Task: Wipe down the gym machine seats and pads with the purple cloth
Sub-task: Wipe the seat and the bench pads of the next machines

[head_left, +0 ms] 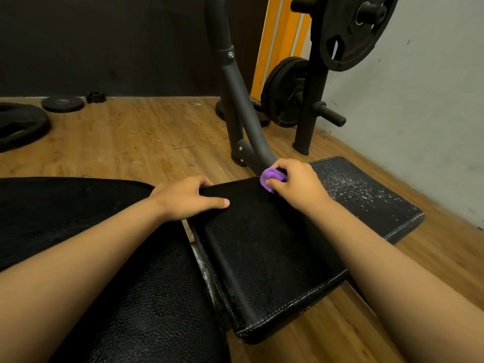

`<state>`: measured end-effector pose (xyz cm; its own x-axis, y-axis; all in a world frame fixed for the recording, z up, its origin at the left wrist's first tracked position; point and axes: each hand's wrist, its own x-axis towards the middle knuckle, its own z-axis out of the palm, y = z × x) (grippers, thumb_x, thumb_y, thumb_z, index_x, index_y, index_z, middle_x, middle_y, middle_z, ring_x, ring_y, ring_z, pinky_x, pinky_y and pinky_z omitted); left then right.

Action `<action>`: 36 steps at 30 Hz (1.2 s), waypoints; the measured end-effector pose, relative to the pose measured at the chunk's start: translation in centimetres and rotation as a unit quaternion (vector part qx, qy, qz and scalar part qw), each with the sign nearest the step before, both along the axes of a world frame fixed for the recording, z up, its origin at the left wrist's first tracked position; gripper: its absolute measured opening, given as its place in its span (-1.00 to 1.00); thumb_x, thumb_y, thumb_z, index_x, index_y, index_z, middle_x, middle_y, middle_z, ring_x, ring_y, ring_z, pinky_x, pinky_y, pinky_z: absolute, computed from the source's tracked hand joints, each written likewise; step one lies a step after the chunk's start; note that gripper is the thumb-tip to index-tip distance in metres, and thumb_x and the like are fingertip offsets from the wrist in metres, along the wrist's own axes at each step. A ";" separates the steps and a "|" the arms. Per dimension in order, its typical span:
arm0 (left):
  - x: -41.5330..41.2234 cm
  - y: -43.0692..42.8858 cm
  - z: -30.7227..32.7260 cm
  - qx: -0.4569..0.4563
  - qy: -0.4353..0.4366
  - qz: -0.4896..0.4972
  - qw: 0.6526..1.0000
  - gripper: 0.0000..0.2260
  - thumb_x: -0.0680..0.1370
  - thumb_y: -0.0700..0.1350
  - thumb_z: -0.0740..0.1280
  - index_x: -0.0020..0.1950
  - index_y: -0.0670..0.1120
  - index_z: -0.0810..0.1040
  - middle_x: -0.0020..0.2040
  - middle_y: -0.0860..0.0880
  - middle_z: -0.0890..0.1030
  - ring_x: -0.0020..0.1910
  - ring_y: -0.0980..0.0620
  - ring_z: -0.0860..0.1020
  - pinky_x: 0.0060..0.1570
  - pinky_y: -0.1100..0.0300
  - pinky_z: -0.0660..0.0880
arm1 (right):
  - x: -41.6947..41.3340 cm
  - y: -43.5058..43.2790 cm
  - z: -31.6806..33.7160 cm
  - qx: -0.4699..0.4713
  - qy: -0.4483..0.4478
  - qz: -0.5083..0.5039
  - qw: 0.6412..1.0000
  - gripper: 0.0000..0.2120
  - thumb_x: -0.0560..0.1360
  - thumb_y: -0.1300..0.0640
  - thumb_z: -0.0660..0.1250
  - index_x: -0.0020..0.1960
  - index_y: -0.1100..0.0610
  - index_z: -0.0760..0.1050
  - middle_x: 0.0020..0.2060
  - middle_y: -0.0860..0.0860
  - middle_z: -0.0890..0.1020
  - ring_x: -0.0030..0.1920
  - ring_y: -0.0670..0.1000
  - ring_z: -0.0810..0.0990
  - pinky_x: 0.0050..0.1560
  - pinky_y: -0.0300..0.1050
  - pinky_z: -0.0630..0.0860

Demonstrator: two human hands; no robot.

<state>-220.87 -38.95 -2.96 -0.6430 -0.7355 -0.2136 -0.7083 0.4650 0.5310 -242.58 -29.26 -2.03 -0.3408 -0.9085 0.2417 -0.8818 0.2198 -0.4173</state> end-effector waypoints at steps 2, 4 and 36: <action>0.0 -0.2 -0.2 0.007 0.012 0.008 1.000 -0.55 0.44 0.36 0.28 0.22 0.14 0.48 0.14 0.14 0.57 0.15 0.10 0.51 0.16 0.10 0.38 | 2.5 0.7 0.0 -0.007 -0.003 0.051 0.999 -0.86 0.44 0.15 0.41 -0.01 0.07 0.60 -0.13 -0.02 0.62 -0.08 -0.03 0.57 0.00 -0.01 0.52; -0.1 -0.3 -0.2 0.009 0.018 0.011 1.000 -0.61 0.48 0.31 0.28 0.20 0.15 0.49 0.13 0.14 0.58 0.16 0.10 0.52 0.19 0.09 0.37 | 5.5 2.4 -0.2 -0.010 -0.006 0.143 0.990 -0.84 0.43 0.14 0.42 0.01 0.06 0.60 -0.09 -0.02 0.61 -0.05 -0.03 0.55 0.02 -0.07 0.48; 0.3 0.2 -0.1 -0.015 0.024 -0.006 1.000 -0.52 0.49 0.22 0.34 0.36 0.09 0.44 0.28 0.10 0.48 0.32 0.04 0.43 0.30 0.01 0.34 | 8.5 13.8 -1.2 -0.014 -0.068 0.143 0.987 -0.79 0.41 0.11 0.42 0.04 -0.02 0.58 -0.10 -0.14 0.58 -0.04 -0.13 0.48 -0.02 -0.30 0.39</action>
<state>-220.56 -38.79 -3.07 -0.6602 -0.7339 -0.1599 -0.6769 0.4891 0.5500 -234.05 -15.42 -3.24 -0.1027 -0.9660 0.2372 -0.8415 -0.0428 -0.5386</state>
